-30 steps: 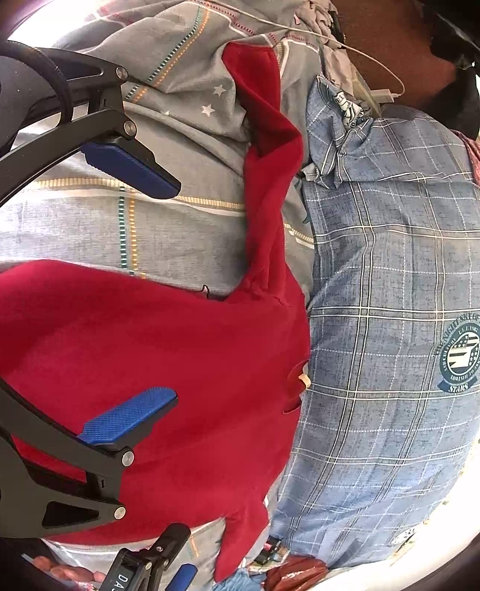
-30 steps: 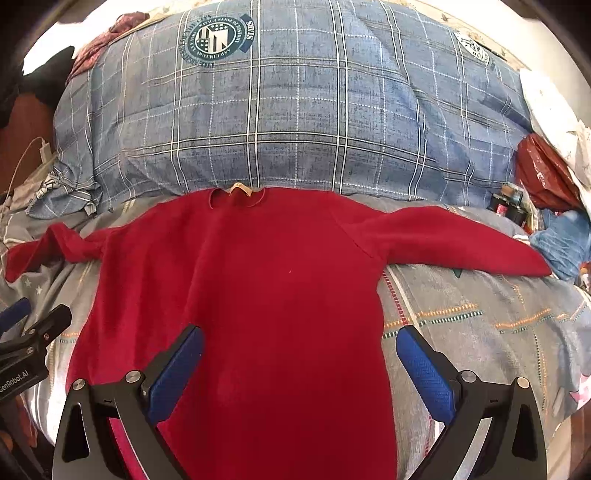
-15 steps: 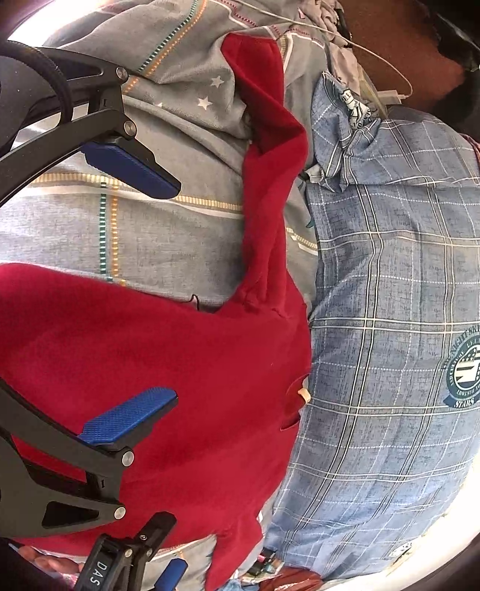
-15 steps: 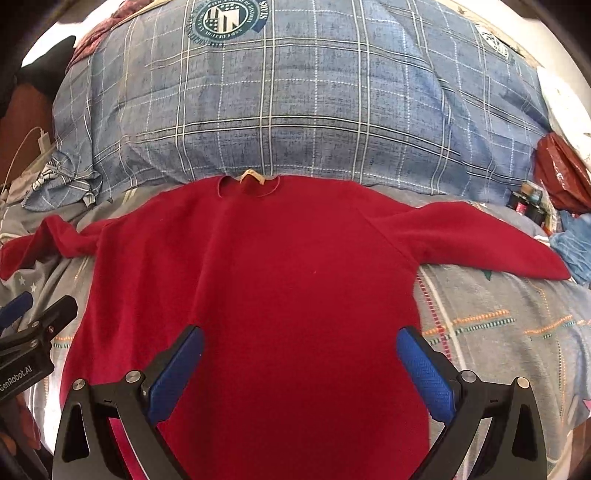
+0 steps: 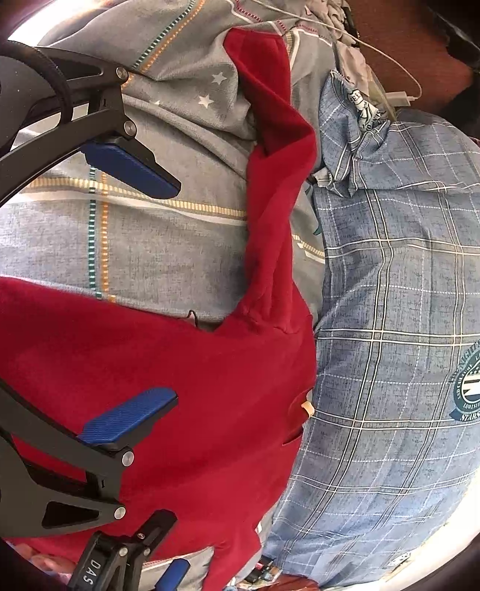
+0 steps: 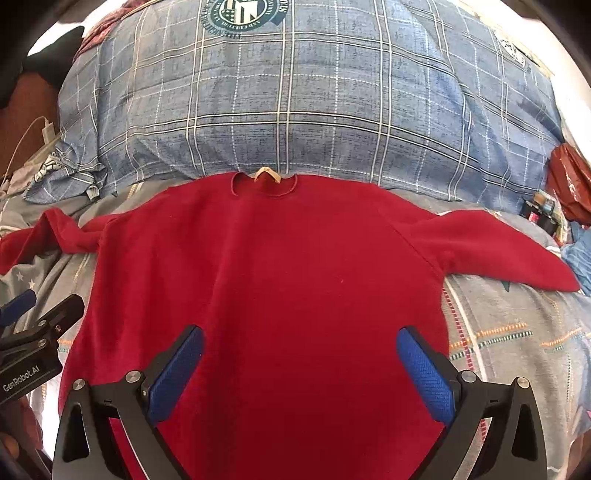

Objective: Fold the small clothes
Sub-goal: 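Move the left tool toward the cuff of the nearest sweater sleeve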

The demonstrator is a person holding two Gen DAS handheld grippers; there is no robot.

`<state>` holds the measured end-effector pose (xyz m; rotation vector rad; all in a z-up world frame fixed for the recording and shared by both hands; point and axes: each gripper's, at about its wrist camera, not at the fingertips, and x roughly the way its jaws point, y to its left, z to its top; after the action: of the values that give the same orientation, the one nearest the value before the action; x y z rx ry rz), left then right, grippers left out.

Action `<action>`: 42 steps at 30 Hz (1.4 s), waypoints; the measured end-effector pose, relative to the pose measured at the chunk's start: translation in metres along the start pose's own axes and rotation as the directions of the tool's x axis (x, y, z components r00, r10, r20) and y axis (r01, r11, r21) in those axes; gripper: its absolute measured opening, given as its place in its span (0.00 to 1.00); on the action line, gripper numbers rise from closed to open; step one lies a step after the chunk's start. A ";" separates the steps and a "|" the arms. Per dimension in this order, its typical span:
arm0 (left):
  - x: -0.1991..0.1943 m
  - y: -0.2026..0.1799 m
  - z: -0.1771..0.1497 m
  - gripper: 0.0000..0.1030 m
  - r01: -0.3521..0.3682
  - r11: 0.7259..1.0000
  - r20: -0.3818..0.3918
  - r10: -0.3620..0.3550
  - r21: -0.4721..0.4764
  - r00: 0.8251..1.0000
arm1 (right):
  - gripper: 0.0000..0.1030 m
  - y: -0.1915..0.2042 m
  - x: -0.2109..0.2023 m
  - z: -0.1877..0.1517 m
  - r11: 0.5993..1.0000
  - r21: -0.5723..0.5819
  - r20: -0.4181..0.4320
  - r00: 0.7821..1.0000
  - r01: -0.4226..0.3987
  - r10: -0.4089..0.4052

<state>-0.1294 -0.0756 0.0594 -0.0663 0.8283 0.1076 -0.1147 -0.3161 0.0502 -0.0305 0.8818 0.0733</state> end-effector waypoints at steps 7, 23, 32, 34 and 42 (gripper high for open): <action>0.004 0.007 0.001 1.00 -0.010 1.000 -0.009 0.010 -0.007 1.000 | 1.00 0.012 0.007 0.000 1.000 -0.010 -0.006 1.000 -0.012 0.012; -0.001 0.075 0.029 1.00 -0.074 0.987 0.008 0.076 -0.141 0.997 | 0.98 0.036 0.017 0.006 0.995 -0.058 -0.003 0.997 -0.076 0.076; -0.004 0.095 0.033 1.00 -0.121 0.978 0.013 0.125 -0.170 0.992 | 0.98 0.044 0.018 0.009 0.994 -0.062 0.003 0.995 -0.095 0.095; -0.004 0.095 0.032 1.00 -0.121 0.978 0.011 0.125 -0.170 0.992 | 0.98 0.044 0.018 0.008 0.994 -0.061 0.000 0.996 -0.094 0.094; -0.005 0.104 0.031 1.00 -0.136 0.974 0.009 0.140 -0.180 0.990 | 0.98 0.045 0.016 0.008 0.993 -0.066 -0.003 0.995 -0.101 0.101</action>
<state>-0.1228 0.0301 0.0824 -0.1770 0.7998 0.3141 -0.1020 -0.2697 0.0424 -0.0472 0.8801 0.1971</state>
